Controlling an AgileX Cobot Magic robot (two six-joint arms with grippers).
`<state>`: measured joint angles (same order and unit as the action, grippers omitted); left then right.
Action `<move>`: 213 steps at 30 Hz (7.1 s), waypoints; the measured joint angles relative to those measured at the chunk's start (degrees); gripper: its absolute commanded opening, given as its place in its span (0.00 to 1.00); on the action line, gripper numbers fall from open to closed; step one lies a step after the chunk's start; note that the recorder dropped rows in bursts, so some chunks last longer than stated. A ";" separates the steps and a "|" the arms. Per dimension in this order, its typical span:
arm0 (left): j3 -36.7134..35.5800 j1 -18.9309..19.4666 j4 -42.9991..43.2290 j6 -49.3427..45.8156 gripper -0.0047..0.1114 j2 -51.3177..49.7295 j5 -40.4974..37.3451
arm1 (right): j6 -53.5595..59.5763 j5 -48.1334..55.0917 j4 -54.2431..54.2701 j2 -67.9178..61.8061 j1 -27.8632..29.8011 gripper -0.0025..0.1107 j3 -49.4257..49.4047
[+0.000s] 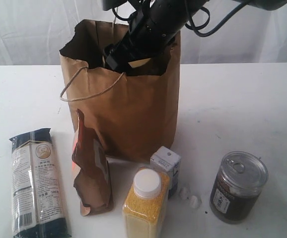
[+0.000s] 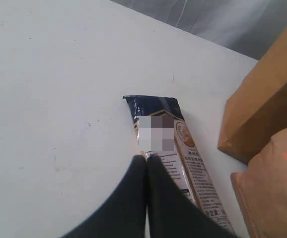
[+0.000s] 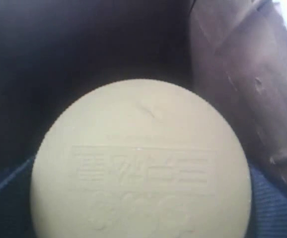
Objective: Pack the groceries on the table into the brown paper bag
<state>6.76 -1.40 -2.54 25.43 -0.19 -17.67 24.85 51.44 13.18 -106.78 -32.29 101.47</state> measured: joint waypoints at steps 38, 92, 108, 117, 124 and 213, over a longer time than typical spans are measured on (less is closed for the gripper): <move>10.83 -3.59 -15.59 -4.94 0.04 -2.80 7.05 | 0.61 0.98 1.51 0.00 0.00 0.67 0.00; 75.50 -15.14 -57.29 -95.27 0.04 -96.28 -18.19 | 8.56 1.81 4.76 0.00 0.00 0.67 0.00; 77.09 -18.74 -56.61 -97.25 0.04 -100.47 -11.95 | 10.64 3.51 5.84 -0.43 0.25 0.67 0.00; 79.56 -18.89 -53.13 -94.24 0.04 -100.19 -13.42 | 10.74 2.98 6.09 -0.33 0.25 0.67 0.00; 82.04 -18.89 -51.38 -92.61 0.04 -99.81 -15.68 | 11.12 1.37 6.42 0.78 0.25 0.67 0.00; 16.89 -10.70 -18.81 -38.24 0.04 -14.79 2.57 | 3.19 -1.08 -0.06 46.57 -1.43 0.53 -22.50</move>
<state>23.65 -12.10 -21.35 -12.81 -14.98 -15.10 28.04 50.36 13.12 -60.21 -33.72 78.97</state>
